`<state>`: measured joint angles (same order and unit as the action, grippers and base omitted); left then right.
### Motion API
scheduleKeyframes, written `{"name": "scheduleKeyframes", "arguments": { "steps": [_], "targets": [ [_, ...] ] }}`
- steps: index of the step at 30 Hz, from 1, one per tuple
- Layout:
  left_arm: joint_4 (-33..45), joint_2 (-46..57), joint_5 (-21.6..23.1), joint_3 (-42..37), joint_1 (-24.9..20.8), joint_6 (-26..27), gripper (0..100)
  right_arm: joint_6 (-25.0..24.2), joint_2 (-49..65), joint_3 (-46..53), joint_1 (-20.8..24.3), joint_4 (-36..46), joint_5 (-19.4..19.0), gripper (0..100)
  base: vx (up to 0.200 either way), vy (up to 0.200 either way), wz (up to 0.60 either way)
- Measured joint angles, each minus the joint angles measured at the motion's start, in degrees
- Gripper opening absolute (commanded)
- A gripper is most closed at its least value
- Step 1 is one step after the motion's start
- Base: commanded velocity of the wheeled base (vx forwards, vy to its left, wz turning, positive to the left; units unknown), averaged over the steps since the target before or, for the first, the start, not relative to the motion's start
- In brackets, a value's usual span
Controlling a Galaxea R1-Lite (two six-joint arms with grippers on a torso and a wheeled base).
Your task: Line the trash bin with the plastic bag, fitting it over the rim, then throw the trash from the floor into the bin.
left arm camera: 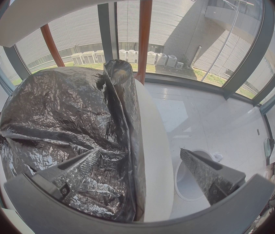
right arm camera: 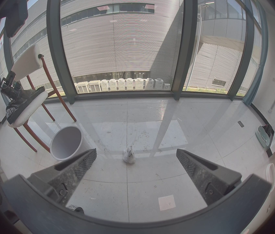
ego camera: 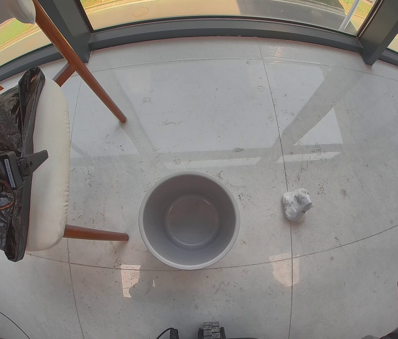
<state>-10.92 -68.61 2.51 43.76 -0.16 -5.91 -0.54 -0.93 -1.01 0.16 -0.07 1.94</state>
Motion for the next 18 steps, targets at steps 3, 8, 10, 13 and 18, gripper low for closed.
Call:
{"name": "scheduleKeyframes", "arguments": {
  "steps": [3, 8, 10, 13, 18],
  "targets": [
    [-0.32, -1.21, -0.27, 0.55, 0.0, 0.12, 100, 0.0, 0.0, 0.0, 0.0, 0.0, 0.0, 100, 0.0, 0.0, 0.0],
    [-1.15, -2.95, -1.76, 1.94, -0.02, 0.45, 100, 0.0, 0.0, 0.02, 0.0, 0.0, 0.0, 100, 0.0, 0.0, 0.0],
    [-1.33, -3.61, -2.08, 2.57, -0.06, 0.9, 100, 0.02, 0.0, 0.02, 0.0, -0.02, 0.0, 100, 0.0, 0.0, 0.0],
    [-1.39, -4.32, -2.16, 2.99, -0.11, 1.51, 100, 0.0, 0.0, 0.02, 0.0, -0.02, 0.0, 100, 0.0, 0.0, 0.0],
    [-2.32, -5.64, -2.27, 3.21, -0.11, 1.62, 100, 0.0, 0.0, 0.0, 0.0, -0.04, 0.0, 100, 0.0, 0.0, 0.0]
  ]
}}
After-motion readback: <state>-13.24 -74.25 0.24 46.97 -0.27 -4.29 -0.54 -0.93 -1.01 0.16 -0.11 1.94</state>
